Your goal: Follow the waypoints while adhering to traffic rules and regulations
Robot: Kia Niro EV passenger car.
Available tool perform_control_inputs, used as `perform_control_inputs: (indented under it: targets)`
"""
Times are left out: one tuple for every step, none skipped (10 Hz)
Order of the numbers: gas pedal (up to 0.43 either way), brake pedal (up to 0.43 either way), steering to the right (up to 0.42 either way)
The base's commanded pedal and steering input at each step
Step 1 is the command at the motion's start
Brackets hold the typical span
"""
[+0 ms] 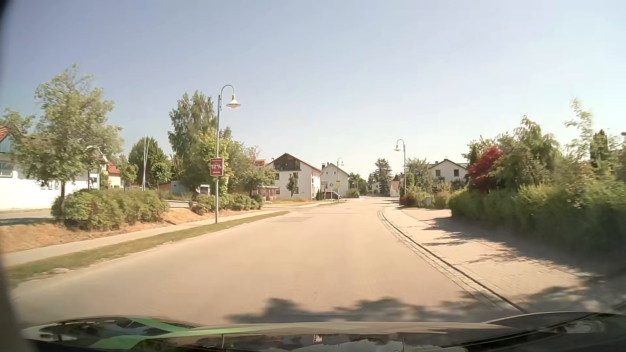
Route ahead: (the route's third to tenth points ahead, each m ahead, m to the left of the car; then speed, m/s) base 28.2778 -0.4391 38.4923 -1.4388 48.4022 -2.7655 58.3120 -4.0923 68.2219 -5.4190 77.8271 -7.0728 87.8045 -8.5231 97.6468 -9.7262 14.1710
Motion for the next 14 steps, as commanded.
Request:
perform_control_inputs:
  targets:
    - [0.138,0.0,0.011]
    - [0.138,0.0,0.011]
    - [0.138,0.0,0.011]
    - [0.138,0.0,0.011]
    - [0.138,0.0,0.011]
    - [0.138,0.0,0.011]
    - [0.138,0.0,0.011]
    - [0.138,0.0,0.011]
    - [0.138,0.0,0.011]
    - [0.138,0.0,0.011]
    - [0.138,0.0,0.011]
    - [0.138,0.0,0.011]
    - [0.138,0.0,0.014]
    - [0.13,0.0,0.018]
